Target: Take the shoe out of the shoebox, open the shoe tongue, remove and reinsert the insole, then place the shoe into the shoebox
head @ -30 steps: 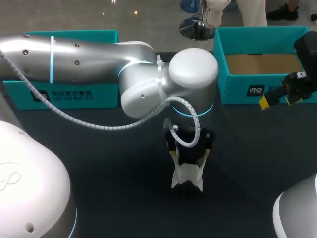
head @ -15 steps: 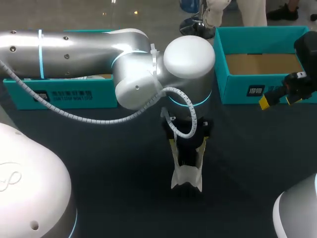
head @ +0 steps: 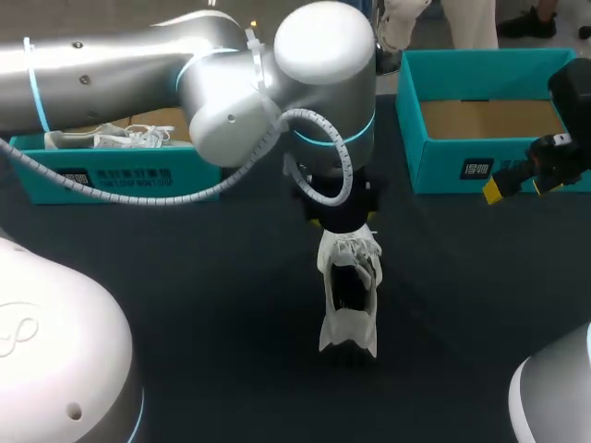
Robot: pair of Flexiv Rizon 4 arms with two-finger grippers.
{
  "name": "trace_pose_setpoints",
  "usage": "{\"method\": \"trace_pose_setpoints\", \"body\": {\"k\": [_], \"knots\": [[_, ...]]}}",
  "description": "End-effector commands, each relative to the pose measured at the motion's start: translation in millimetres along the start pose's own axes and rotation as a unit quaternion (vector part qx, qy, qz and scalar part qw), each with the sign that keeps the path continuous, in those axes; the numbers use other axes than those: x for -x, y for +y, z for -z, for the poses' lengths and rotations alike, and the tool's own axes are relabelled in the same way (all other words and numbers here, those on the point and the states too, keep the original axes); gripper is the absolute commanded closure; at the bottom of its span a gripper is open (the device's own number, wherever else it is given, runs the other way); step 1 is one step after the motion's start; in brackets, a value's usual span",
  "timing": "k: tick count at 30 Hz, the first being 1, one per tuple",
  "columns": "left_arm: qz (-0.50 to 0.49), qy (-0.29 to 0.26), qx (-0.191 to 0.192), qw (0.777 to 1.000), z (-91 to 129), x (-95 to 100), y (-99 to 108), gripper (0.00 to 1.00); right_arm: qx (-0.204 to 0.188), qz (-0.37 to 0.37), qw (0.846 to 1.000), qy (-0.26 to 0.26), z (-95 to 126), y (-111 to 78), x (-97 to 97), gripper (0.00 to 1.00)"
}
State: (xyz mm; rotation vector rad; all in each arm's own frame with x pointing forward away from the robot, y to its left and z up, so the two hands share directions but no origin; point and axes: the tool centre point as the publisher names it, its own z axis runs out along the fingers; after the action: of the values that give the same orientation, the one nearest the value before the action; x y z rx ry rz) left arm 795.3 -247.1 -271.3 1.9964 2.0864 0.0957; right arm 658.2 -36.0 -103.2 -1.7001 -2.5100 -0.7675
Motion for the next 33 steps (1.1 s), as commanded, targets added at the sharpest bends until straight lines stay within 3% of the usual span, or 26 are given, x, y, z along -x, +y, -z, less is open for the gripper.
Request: {"method": "trace_pose_setpoints", "body": {"k": [1,9,24,33], "knots": [[0.001,-0.002,-0.005,1.000,0,1.5,0,1.00,-0.005,-0.001,1.000,0.000,-1,4.8,0.1,0.00],[-0.002,-0.006,-0.015,1.000,-10,4.4,-25,1.00,-0.005,-0.001,1.000,0.000,-1,4.8,0.1,0.00],[-0.016,0.030,-0.056,0.998,-37,-15.4,-74,1.00,-0.005,-0.001,1.000,0.000,-1,4.8,0.1,0.00],[0.013,0.021,-0.070,0.997,-32,-22.1,-67,1.00,-0.005,-0.001,1.000,0.000,-1,4.8,0.1,0.00]]}}
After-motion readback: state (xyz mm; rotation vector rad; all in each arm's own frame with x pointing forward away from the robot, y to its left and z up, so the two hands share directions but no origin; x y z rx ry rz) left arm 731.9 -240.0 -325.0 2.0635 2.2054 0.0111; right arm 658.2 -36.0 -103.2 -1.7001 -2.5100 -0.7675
